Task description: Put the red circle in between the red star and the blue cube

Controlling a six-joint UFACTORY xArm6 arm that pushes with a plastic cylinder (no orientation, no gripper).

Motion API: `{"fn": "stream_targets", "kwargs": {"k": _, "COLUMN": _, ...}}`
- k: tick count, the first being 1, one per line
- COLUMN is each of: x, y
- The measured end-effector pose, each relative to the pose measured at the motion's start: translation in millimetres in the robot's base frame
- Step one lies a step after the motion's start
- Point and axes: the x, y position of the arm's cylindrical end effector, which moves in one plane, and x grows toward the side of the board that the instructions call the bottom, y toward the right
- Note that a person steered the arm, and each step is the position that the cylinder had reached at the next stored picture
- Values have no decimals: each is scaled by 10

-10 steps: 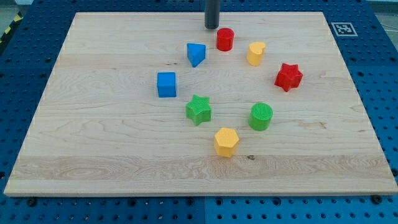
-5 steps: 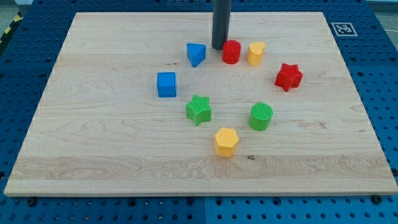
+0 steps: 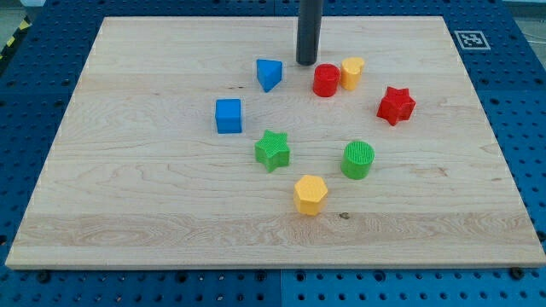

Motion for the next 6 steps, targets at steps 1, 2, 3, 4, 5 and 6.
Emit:
{"fn": "stream_targets", "kwargs": {"k": 1, "x": -80, "y": 89}}
{"fn": "stream_targets", "kwargs": {"k": 2, "x": 95, "y": 251}}
{"fn": "stream_targets", "kwargs": {"k": 3, "x": 318, "y": 335}}
{"fn": "stream_targets", "kwargs": {"k": 4, "x": 454, "y": 339}}
{"fn": "stream_targets", "kwargs": {"k": 5, "x": 746, "y": 352}}
{"fn": "stream_targets", "kwargs": {"k": 6, "x": 903, "y": 358}}
